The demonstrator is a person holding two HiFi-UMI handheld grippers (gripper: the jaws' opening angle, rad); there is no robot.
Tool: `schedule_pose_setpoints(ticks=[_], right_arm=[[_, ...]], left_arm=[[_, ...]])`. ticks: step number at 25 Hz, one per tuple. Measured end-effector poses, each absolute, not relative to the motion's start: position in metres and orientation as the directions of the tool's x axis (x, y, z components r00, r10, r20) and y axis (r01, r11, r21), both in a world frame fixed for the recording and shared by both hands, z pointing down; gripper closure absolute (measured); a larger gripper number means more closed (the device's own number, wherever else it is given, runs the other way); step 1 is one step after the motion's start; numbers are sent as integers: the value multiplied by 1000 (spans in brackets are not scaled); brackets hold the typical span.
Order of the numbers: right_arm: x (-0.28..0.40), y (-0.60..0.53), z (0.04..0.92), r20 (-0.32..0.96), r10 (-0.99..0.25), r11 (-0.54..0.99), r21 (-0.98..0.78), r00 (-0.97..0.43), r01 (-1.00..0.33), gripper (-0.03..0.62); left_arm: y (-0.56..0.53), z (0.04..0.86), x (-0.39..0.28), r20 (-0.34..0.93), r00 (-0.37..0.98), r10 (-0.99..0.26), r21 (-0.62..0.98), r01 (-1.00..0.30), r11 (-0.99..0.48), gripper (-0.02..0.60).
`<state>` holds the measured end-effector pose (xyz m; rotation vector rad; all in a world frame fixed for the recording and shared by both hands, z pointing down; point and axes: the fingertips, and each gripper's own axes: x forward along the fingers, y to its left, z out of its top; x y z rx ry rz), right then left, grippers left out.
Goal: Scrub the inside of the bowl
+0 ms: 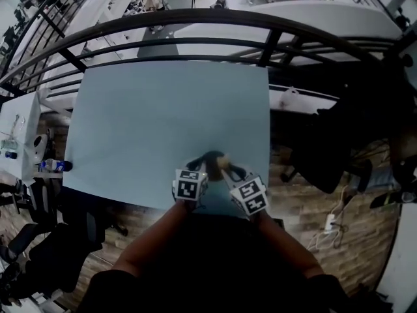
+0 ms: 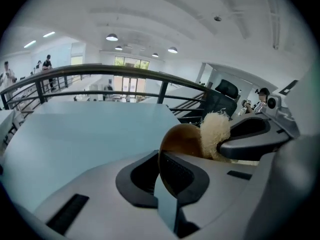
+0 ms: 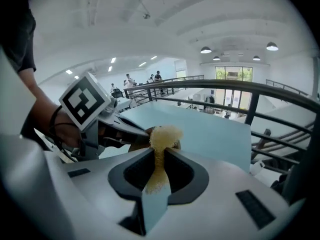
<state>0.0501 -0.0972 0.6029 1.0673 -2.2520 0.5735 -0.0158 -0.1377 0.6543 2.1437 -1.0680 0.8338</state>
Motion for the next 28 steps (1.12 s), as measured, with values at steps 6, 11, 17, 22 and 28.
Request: schedule_pose_setpoints(ticks=[6,11,17,22,28], right_arm=[[56,-99,593,699,-576,642,65,-424,-764,528],[59,-92,589,715,-577,677,148,-395,-721,528],[48,-72,594,742,-495,775,142,-452,-616,528],[42,-50,602,781,-396,829,79,-482,-553,528],[54,-46,607,800,-386,804,48,-459,-593,530]], left_arm=[[-129,609,12,690,492,-532,161,-820,-549,574],[-107,587,26,659,512,-551,177,-817,-548,569],[-95,574,37,633,522,-571,161,-811,-563,560],[-93,574,33,624,507,-595,155,-826,-542,558],[-85,579,30,621,523,-583,231,-834,-502,555]])
